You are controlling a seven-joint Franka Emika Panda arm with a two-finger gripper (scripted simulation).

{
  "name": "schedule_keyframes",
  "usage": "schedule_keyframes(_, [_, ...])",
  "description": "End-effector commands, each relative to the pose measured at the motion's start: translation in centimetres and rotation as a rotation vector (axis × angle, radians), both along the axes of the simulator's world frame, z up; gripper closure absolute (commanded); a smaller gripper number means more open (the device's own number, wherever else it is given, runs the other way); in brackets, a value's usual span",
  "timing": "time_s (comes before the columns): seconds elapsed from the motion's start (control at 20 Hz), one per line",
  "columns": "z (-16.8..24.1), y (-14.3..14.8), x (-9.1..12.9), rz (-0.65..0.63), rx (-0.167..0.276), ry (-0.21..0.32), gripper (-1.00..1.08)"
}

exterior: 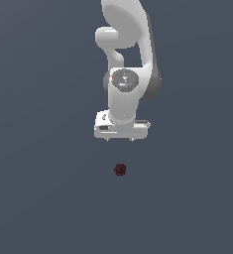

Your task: Pick up the object and move it to a goal position.

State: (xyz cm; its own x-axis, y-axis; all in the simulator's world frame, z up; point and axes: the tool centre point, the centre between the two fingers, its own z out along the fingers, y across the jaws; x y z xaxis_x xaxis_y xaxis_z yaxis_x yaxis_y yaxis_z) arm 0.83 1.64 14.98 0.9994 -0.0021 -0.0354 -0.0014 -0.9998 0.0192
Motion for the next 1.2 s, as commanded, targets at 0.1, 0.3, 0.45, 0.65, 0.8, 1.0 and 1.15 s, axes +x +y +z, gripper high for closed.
schedule_keyframes(0.1, [-1.3, 0.0, 1.8, -0.056, 0.004, -0.007, -0.92])
schedule_keyframes(0.3, [-2.9, 0.1, 3.9, -0.123, 0.007, -0.017, -0.92])
schedule_keyframes(0.45, [-4.2, 0.2, 5.3, -0.171, 0.010, -0.024, -0.92])
schedule_keyframes(0.65, [-5.6, 0.2, 6.6, -0.220, 0.012, -0.031, -0.92])
schedule_keyframes(0.8, [-6.4, 0.2, 7.3, -0.246, 0.013, -0.034, -0.92])
schedule_keyframes(1.0, [-7.0, 0.3, 7.8, -0.266, 0.014, -0.037, -0.92])
schedule_keyframes(1.15, [-7.1, 0.3, 7.9, -0.271, 0.014, -0.038, -0.92])
